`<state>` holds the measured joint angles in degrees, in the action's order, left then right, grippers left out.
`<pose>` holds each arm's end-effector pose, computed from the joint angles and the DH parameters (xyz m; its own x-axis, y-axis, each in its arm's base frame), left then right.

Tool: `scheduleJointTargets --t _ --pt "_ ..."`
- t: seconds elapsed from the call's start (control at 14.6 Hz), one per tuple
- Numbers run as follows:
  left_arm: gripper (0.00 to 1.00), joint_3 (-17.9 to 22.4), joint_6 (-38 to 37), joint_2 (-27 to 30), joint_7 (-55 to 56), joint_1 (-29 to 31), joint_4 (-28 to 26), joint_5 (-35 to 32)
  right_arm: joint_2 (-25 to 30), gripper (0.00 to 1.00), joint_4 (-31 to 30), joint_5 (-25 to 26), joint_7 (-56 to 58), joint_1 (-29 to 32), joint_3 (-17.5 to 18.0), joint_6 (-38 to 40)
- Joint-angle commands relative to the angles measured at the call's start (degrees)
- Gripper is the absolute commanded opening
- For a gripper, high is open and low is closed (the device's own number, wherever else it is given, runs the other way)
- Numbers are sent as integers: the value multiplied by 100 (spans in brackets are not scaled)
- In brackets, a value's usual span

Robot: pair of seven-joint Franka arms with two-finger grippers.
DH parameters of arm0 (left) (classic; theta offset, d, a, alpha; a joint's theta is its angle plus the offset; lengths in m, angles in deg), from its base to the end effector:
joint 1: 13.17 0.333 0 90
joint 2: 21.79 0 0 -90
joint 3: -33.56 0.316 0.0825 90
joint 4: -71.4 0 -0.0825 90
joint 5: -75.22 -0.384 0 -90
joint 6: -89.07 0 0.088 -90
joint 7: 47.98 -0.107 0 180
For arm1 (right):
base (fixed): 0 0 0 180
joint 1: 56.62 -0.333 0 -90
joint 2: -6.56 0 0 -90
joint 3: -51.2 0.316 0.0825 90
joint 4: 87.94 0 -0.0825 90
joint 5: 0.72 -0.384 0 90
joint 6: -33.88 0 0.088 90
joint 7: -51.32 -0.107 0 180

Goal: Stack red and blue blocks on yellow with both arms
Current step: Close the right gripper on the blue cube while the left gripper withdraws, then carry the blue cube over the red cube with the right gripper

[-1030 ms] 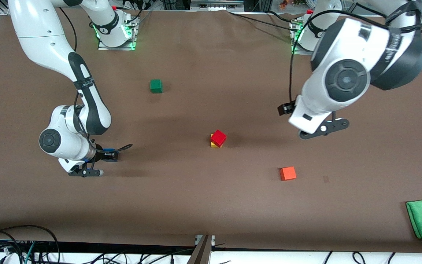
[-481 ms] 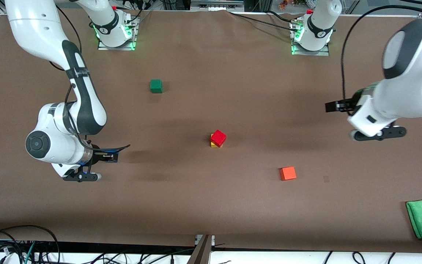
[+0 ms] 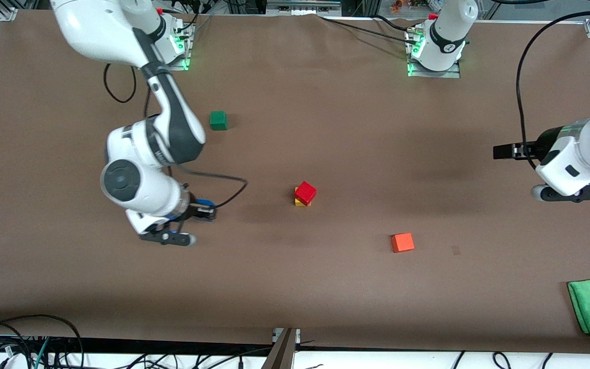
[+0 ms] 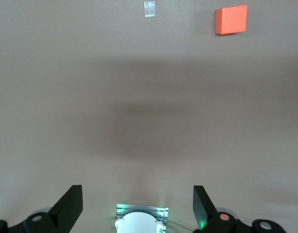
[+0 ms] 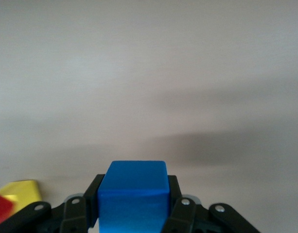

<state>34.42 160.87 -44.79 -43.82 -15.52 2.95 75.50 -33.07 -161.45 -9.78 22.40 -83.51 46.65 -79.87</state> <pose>0.6320 -0.0190 0.5341 0.9409 0.0474 -0.3353 0.0413 -0.9988 -0.0254 0.6751 0.3033 0.3440 0.9870 -0.1568 -0.0364 -0.1594 -0.9833 -0.0881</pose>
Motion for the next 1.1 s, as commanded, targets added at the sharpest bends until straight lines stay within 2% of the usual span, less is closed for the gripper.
scheduleJointTargets --t 0.0,0.21,0.41,0.82,1.03 --pt "100 -16 281 111 -441 182 -213 -99 -579 15 985 -70 -831 -526 -72 2" --pt "100 115 598 120 -451 51 -503 -81 -765 15 1208 -26 -1527 -993 -90 -315" --pt "100 694 634 129 -451 -475 -626 -11 -783 15 1217 9 -1993 -1397 -133 -385" --pt "100 661 528 743 -460 -468 -960 16 -932 17 1217 211 -2653 -1732 -134 -772" --pt "100 599 607 1095 -442 -468 -1381 16 -985 18 1217 281 -2680 -1802 -134 -799"
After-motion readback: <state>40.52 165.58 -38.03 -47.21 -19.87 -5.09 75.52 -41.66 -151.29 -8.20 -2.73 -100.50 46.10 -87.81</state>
